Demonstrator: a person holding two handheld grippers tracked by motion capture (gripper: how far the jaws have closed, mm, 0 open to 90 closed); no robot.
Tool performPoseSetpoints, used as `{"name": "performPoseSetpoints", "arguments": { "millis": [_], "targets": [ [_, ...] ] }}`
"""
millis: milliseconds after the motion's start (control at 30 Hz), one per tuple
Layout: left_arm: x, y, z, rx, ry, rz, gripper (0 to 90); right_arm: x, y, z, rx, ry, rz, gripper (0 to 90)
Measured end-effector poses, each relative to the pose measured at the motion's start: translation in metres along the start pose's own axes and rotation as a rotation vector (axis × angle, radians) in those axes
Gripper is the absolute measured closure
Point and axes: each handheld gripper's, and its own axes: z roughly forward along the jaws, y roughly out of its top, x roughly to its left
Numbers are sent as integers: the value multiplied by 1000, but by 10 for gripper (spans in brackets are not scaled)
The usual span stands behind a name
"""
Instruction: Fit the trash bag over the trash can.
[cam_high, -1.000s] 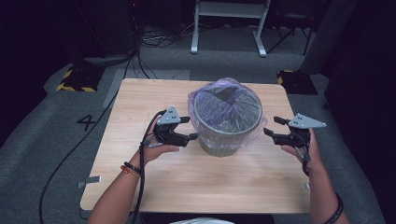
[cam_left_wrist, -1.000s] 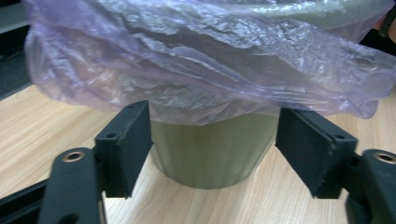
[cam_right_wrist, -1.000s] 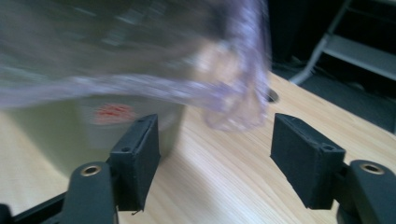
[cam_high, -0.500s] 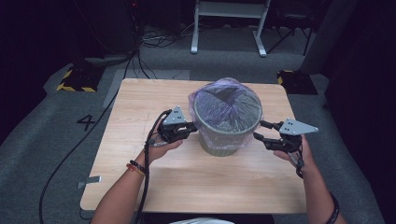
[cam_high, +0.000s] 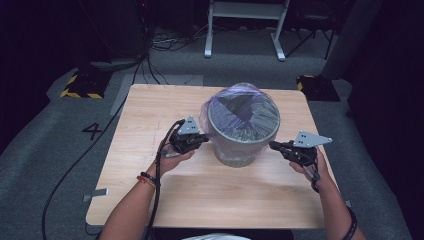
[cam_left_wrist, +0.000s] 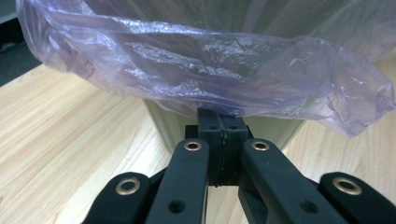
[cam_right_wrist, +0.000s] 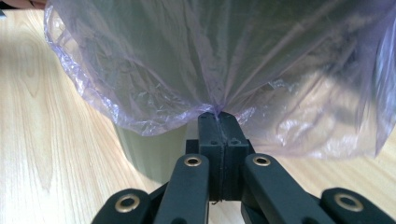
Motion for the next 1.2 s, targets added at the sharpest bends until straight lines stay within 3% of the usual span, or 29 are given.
{"name": "performPoseSetpoints", "arguments": {
  "millis": [133, 367, 467, 533, 567, 633, 767, 867, 1067, 1200],
  "targets": [
    [1, -7, 8, 34, 4, -3, 900, -2, -10, 3, 23, -1, 16, 900],
    [10, -18, 16, 43, 21, -50, 885, -8, -24, 11, 51, -10, 61, 900],
    [14, -22, 15, 53, 32, -70, 814, -10, -29, 12, 59, -18, 79, 900],
    [16, -24, 11, 44, 41, -86, 699, -12, -31, 11, 60, -31, 90, 898],
    [17, -25, 7, 31, 33, -87, 685, -12, -32, 10, 56, -33, 92, 889],
    [17, -26, -2, 11, 38, -84, 591, -13, -32, 6, 45, -35, 91, 841],
    [19, -27, -22, -18, 46, -85, 417, -12, -29, -5, 19, -34, 93, 627],
    [22, -26, -38, -63, 59, -108, 322, -12, -28, -14, 9, -36, 92, 522],
    [29, -11, -59, -157, 82, -110, 276, -11, -24, -32, -19, -47, 90, 380],
    [34, 4, -62, -185, 86, -109, 283, -14, -15, -43, -53, -80, 89, 369]
  ]
}}
